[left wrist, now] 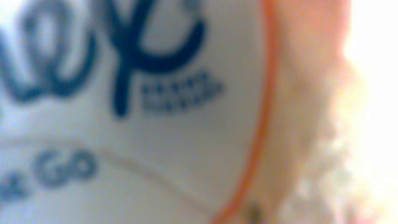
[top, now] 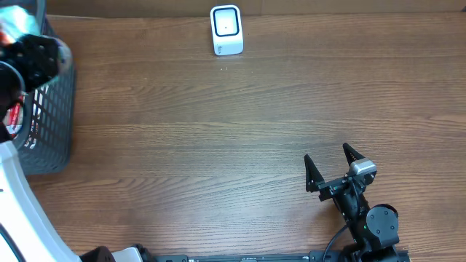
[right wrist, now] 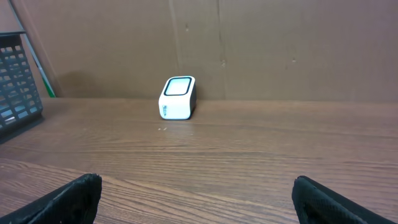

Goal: Scan the item barcode
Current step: 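Lift the held packs out of the basket toward the table centre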

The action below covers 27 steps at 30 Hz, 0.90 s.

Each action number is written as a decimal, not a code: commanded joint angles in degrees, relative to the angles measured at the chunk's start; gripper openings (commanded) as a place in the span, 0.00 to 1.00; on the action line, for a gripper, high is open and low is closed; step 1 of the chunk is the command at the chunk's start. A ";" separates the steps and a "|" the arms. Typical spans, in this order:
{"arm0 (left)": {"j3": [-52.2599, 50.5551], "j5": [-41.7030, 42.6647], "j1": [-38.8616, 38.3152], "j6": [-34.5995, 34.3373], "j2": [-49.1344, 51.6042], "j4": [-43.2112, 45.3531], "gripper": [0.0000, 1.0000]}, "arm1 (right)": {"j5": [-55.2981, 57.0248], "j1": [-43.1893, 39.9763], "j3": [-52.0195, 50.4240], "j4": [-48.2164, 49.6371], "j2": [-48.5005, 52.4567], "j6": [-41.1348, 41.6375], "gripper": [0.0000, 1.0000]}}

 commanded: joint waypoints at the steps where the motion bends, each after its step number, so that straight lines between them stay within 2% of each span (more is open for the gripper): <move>1: 1.73 0.46 -4.20 -1.84 -1.38 -1.86 0.30 | -0.04 -0.15 -0.61 0.15 -0.68 0.24 1.00; 7: 1.62 -0.22 -12.61 -2.34 -1.31 -7.04 0.27 | -0.04 -0.15 -0.61 0.15 -0.68 0.22 1.00; 11: 1.62 -4.85 -19.28 -4.83 -1.14 -9.90 0.27 | -0.04 -0.15 -0.61 0.15 -0.68 0.22 1.00; 20: 1.57 -12.94 -36.06 -12.92 0.92 -14.38 0.27 | -0.04 -0.15 -0.61 0.15 -0.68 0.24 1.00; 24: 1.55 -16.17 -43.78 -20.20 3.26 -15.72 0.25 | -0.04 -0.15 -0.61 0.15 -0.68 0.24 1.00; 27: 1.55 -18.29 -49.00 -22.60 5.60 -16.41 0.25 | -0.04 -0.15 -0.61 0.15 -0.68 0.24 1.00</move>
